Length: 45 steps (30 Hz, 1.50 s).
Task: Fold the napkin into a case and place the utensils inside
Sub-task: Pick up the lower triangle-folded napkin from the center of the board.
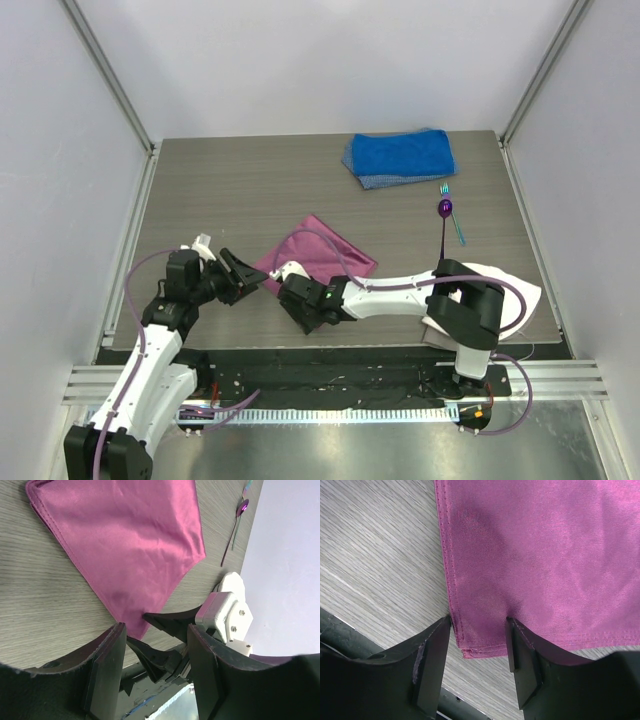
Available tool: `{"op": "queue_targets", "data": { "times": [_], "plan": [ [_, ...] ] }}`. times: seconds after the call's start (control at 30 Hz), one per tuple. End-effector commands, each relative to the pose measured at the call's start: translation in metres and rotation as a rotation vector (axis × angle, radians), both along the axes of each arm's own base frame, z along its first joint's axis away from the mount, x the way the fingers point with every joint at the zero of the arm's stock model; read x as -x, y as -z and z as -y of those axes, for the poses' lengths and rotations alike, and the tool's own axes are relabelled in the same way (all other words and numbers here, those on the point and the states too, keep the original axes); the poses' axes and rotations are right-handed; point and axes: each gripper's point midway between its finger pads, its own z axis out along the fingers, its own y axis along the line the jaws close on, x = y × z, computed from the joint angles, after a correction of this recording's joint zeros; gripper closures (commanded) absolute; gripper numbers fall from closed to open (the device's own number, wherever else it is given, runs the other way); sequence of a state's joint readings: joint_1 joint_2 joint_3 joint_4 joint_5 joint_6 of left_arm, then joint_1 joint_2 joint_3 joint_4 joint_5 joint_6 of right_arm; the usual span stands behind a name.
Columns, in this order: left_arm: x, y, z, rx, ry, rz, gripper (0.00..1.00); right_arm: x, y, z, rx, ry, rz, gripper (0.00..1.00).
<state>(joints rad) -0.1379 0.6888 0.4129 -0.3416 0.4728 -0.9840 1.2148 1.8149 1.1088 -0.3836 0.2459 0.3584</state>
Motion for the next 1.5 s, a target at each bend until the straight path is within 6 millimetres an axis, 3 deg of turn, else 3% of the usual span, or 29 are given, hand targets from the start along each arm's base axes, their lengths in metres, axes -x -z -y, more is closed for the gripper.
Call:
{"op": "queue_targets", "data": {
  "times": [0.0, 0.13, 0.27, 0.37, 0.53, 0.67, 0.77, 0.87, 0.9, 0.93, 0.97, 1.2, 1.47],
  "plan": [
    [-0.008, -0.023, 0.005, 0.027, 0.024, 0.077, 0.44, 0.015, 0.018, 0.02, 0.091, -0.025, -0.035, 0.44],
    [-0.009, -0.024, 0.004, 0.024, 0.019, 0.081, 0.43, 0.023, 0.035, 0.027, 0.114, -0.031, -0.072, 0.54],
    [-0.015, -0.026, 0.005, 0.022, 0.018, 0.092, 0.43, 0.027, 0.051, 0.03, 0.135, -0.031, -0.095, 0.74],
    [-0.018, -0.022, 0.003, -0.002, 0.011, 0.076, 0.42, 0.023, 0.048, 0.025, 0.13, -0.026, -0.086, 0.82],
    [-0.021, -0.009, -0.004, -0.035, -0.019, 0.032, 0.29, 0.024, 0.015, -0.01, -0.003, -0.024, -0.117, 0.99],
    [-0.025, -0.002, -0.012, -0.063, -0.073, -0.004, 0.25, 0.024, -0.023, -0.034, -0.127, -0.013, -0.124, 0.99],
    [-0.032, 0.003, -0.016, -0.066, -0.12, -0.028, 0.24, 0.022, -0.043, -0.039, -0.197, 0.002, -0.141, 0.99],
    [-0.04, 0.005, -0.017, -0.052, -0.148, -0.048, 0.24, 0.015, -0.048, -0.036, -0.25, 0.031, -0.173, 0.99],
    [-0.041, 0.011, -0.016, -0.049, -0.143, -0.071, 0.24, 0.02, -0.055, -0.039, -0.293, 0.01, -0.219, 0.99],
    [-0.043, 0.011, -0.014, -0.039, -0.131, -0.077, 0.24, 0.011, -0.057, -0.038, -0.323, 0.029, -0.233, 0.99],
    [-0.05, 0.012, -0.018, -0.026, -0.142, -0.079, 0.24, 0.016, -0.06, -0.037, -0.354, 0.019, -0.277, 0.99],
    [-0.063, 0.009, -0.026, 0.0, -0.142, -0.092, 0.25, -0.005, -0.078, -0.026, -0.472, 0.058, -0.317, 0.99],
    [-0.06, 0.042, -0.018, 0.032, -0.105, -0.177, 0.25, -0.018, -0.09, -0.019, -0.546, 0.085, -0.349, 0.99]
  ]
}}
